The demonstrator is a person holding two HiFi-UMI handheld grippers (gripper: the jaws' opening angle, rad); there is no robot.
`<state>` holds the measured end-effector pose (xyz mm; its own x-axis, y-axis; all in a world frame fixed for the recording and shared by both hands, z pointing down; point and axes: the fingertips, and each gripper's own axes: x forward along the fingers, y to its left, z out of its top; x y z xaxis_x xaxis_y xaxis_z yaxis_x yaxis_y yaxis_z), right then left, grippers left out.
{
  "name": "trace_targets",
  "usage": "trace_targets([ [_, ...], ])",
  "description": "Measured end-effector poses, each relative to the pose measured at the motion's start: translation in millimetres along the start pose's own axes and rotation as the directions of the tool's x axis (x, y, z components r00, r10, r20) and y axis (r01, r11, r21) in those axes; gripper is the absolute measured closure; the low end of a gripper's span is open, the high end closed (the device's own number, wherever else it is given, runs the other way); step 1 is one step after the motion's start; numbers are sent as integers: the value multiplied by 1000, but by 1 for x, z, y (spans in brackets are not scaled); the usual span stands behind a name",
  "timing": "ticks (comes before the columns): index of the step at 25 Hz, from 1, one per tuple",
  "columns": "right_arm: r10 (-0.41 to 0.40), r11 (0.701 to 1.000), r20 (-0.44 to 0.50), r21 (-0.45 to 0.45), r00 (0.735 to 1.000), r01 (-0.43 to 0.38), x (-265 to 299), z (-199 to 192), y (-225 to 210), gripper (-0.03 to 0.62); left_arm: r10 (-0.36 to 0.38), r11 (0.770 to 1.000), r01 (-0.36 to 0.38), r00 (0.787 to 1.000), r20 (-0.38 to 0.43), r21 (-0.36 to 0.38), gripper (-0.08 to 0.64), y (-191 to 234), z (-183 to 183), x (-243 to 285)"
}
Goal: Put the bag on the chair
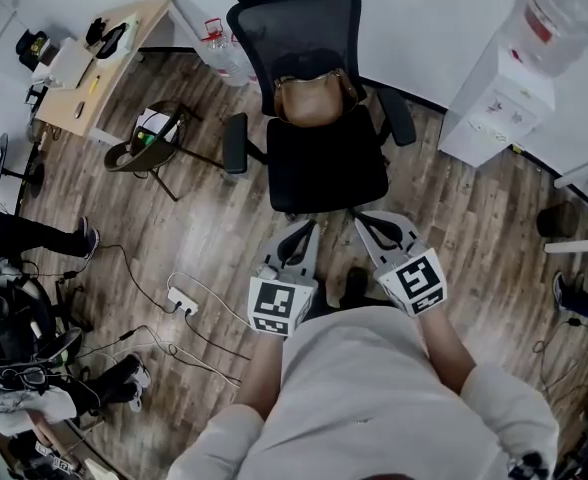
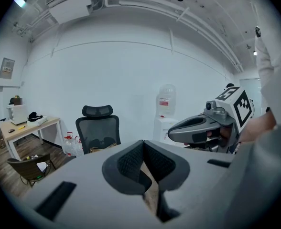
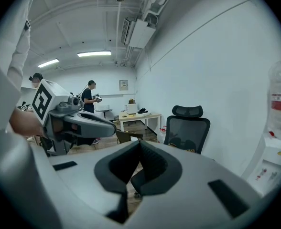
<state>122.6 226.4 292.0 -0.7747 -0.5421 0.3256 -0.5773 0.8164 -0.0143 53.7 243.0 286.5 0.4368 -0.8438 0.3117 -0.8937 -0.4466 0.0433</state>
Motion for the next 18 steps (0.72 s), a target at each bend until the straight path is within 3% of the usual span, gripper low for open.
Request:
trace_targets([
  [18,-7,1000,-9,30,1000,7,-16,-12,-2,588,-5,1000,5,1000,-10,-17,554,-15,-3,1],
])
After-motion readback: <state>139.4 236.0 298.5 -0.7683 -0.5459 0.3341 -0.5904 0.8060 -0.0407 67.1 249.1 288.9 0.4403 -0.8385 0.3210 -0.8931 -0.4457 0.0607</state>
